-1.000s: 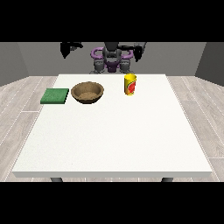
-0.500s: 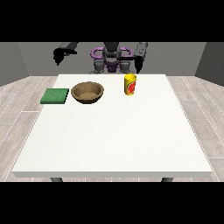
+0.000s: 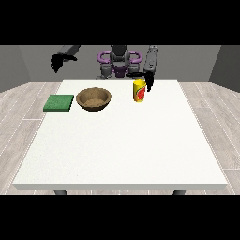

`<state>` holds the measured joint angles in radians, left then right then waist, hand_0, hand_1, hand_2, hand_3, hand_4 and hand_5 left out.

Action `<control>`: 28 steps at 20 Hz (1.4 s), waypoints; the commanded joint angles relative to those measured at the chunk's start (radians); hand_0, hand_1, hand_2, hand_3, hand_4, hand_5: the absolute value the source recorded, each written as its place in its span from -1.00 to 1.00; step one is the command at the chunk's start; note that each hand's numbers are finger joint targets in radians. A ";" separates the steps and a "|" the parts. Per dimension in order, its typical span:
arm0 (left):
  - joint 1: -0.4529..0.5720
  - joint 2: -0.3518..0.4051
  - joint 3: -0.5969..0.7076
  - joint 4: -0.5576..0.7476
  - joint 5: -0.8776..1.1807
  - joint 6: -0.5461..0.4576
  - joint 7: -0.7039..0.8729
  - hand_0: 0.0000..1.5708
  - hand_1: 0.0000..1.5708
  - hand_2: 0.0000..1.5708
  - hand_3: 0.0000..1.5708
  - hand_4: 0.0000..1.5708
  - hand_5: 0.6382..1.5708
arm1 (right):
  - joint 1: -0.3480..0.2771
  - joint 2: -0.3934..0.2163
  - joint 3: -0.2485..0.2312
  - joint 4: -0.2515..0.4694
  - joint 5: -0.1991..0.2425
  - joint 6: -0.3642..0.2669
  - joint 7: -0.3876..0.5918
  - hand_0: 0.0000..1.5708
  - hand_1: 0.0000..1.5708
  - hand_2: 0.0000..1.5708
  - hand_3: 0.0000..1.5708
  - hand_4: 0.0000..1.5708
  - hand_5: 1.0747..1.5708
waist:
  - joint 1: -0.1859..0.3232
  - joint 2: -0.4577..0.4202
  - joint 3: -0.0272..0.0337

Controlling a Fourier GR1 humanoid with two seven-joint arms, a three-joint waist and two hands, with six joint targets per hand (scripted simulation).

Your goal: Pick the cup and pour the ball into the bowl, then pick the bowl and place it on the pad

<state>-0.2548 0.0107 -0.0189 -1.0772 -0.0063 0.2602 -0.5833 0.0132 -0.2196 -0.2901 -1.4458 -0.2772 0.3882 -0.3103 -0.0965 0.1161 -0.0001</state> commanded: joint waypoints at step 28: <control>-0.486 0.102 -0.344 0.598 -0.797 0.498 0.612 0.62 0.62 1.00 0.97 0.49 0.98 | -0.144 -0.188 -0.093 0.187 -0.126 0.055 0.257 -1.00 -1.00 -1.00 -1.00 -0.21 0.98 | -0.026 -0.206 0.0037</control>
<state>-0.6432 0.1099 -0.2793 -0.5648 -0.6451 0.7459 -0.1526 -0.0959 -0.3818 -0.3740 -1.2890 -0.3888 0.4513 -0.1082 -0.1294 -0.0552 0.0043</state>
